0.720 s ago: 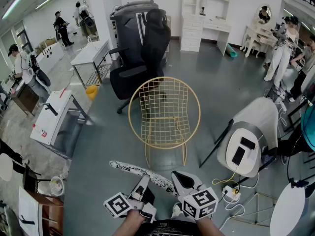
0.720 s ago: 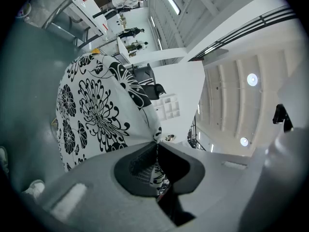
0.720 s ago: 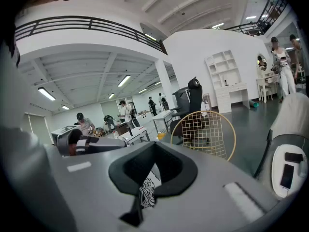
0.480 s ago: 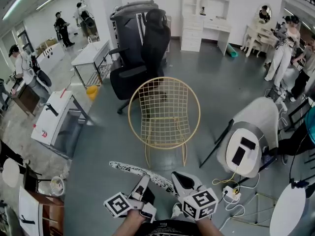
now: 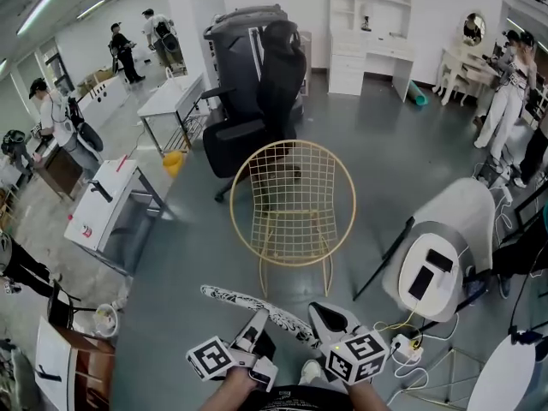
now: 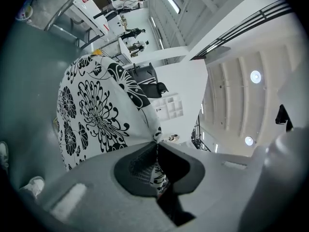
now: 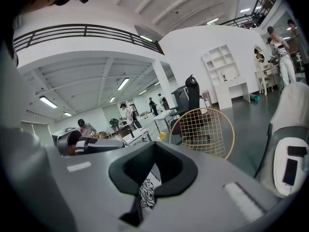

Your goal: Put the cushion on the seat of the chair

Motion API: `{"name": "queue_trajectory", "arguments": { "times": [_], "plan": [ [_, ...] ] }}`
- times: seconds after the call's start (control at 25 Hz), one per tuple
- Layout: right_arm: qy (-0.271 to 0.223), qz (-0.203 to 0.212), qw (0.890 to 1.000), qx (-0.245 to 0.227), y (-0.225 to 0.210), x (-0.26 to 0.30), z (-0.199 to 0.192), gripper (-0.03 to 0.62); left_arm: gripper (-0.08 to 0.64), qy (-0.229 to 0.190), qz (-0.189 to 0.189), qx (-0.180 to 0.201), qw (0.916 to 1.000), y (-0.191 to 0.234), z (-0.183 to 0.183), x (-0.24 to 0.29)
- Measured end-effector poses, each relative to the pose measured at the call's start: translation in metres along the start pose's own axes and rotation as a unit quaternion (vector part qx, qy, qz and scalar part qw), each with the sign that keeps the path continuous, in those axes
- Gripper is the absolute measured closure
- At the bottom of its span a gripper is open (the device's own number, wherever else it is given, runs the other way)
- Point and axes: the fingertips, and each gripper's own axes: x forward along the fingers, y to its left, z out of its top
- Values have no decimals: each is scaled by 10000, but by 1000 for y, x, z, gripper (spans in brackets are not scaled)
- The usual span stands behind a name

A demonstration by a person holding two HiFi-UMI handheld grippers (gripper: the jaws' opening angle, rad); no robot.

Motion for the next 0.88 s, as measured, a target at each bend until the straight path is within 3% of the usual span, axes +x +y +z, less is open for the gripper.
{"name": "queue_trajectory", "arguments": {
  "times": [0.48, 0.88],
  "plan": [
    [42, 333, 9994, 125, -51, -1, 11, 592, 546, -265, 324, 314, 9986, 9, -11, 36],
    [45, 226, 9997, 127, -73, 5, 20, 592, 546, -321, 215, 298, 9988, 7, -3, 69]
  ]
}}
